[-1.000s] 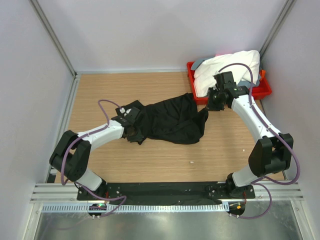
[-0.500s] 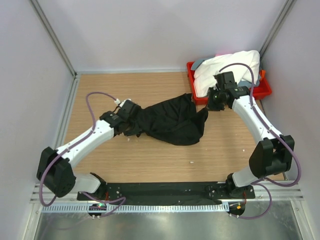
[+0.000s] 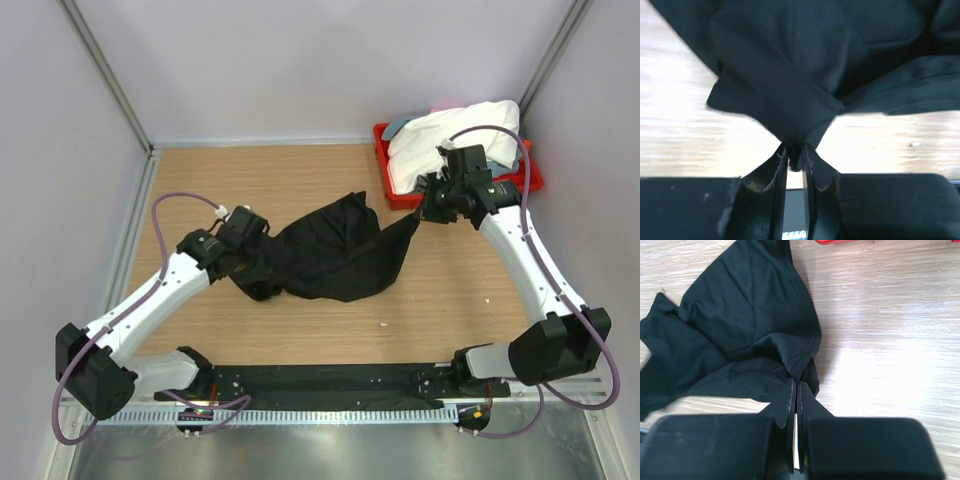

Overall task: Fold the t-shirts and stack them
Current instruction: Flatten the tshirt out

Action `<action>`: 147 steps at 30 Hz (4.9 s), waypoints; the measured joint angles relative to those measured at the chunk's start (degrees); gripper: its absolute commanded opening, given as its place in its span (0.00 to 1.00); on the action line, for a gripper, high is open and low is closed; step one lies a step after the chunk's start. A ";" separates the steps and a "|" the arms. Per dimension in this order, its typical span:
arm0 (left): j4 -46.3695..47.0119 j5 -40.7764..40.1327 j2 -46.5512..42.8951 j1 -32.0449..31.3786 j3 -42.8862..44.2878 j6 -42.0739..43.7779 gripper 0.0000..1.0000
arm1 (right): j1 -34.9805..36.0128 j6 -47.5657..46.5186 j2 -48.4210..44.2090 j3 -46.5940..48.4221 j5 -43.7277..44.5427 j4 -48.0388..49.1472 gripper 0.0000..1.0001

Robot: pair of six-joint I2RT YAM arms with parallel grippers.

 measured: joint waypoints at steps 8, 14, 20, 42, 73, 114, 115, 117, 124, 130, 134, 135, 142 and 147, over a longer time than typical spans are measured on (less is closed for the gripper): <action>-1.05 0.85 -1.40 -0.33 -4.70 -0.96 0.04 | 0.02 0.02 -1.86 -1.73 -0.33 -0.20 0.01; -0.90 0.96 -0.66 -0.46 -4.70 -0.52 0.36 | 0.02 0.00 -1.84 -2.80 -0.37 -0.09 0.01; -0.22 -0.11 -1.81 -3.30 -8.72 -2.71 0.54 | 0.02 -0.07 -1.84 -4.52 -0.37 0.46 0.01; 9.44 -6.25 -2.56 6.19 -28.59 -11.39 0.57 | 0.24 -0.76 0.20 -7.28 -0.57 1.77 0.01; -5.07 -6.86 -22.60 6.34 2.99 -2.14 0.00 | 0.85 -0.15 -8.68 -1.75 -1.64 -1.33 0.01; -4.22 -12.31 11.28 21.55 53.29 27.61 0.00 | 0.74 1.86 5.01 15.13 13.16 16.24 0.01; -3.74 -11.91 15.45 23.71 50.29 27.69 0.00 | 0.74 2.19 8.81 13.22 12.94 16.26 0.01; -3.28 -10.47 24.44 27.93 46.29 27.78 0.00 | 0.81 3.04 17.79 10.60 12.04 15.80 0.01; -6.86 -4.46 57.09 36.09 60.39 26.34 0.67 | 2.47 3.65 33.64 17.90 11.39 11.69 0.94; -7.43 -4.31 53.66 31.93 60.83 25.51 0.88 | 5.40 3.15 28.65 21.55 12.83 11.98 0.99; -5.42 -3.80 38.95 26.51 52.00 24.44 0.88 | 7.15 3.26 20.06 17.35 12.98 13.40 0.99; -4.46 -3.39 34.56 25.44 48.41 23.98 0.88 | 7.61 3.32 17.57 15.39 12.66 13.79 0.99; 3.63 0.92 15.50 22.67 17.51 18.05 0.87 | 9.35 4.83 10.03 -0.46 7.39 18.88 0.99; 5.75 3.96 15.43 18.91 0.44 13.09 0.84 | 9.38 4.87 14.95 -6.19 5.16 19.93 0.95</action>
